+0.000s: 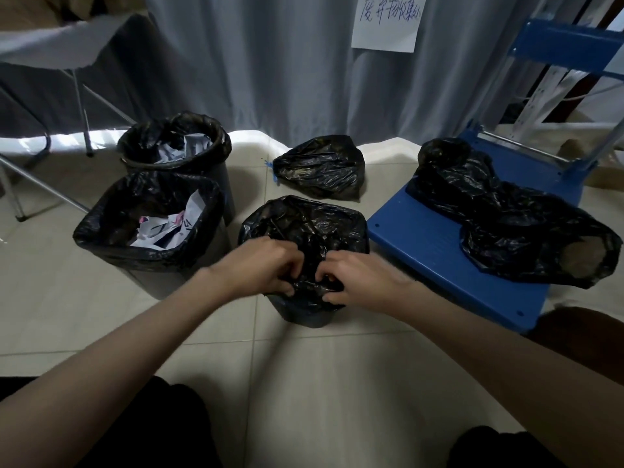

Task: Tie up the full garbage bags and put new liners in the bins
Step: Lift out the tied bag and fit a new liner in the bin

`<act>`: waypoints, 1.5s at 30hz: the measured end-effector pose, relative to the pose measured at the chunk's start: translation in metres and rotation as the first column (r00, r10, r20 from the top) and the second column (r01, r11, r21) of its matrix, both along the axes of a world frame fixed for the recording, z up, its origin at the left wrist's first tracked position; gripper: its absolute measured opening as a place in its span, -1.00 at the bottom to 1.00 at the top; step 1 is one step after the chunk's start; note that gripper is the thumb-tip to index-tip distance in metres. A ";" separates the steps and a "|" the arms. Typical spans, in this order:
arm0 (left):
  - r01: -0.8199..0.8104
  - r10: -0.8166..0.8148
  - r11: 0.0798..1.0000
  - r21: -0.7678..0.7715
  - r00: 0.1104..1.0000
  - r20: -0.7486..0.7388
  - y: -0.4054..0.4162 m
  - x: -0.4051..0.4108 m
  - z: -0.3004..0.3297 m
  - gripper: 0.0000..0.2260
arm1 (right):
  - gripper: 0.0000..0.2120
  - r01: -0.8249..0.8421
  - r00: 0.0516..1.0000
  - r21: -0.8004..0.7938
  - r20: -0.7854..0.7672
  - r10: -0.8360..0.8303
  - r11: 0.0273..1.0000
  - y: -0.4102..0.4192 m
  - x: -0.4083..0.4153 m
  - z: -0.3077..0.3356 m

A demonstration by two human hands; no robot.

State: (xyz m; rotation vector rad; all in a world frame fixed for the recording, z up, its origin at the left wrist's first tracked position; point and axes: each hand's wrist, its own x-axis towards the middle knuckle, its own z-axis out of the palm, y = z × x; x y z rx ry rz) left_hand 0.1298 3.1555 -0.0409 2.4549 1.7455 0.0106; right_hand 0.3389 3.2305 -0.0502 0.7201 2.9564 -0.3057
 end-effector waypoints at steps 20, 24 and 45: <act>-0.126 0.204 0.966 0.226 0.910 -0.360 -0.019 -0.009 -0.054 -0.38 | -0.74 0.109 0.986 -0.136 0.144 -0.089 0.985 0.027 0.023 0.001; -0.124 0.135 0.989 0.081 0.979 -0.152 -0.007 -0.021 -0.026 -0.31 | -0.81 0.082 0.986 -0.063 0.149 -0.072 0.995 0.027 0.025 -0.002; -0.175 0.110 0.951 -0.256 0.962 -0.249 0.072 0.016 -0.032 -0.29 | -0.41 0.141 0.970 0.000 0.202 -0.138 0.990 0.043 -0.028 -0.014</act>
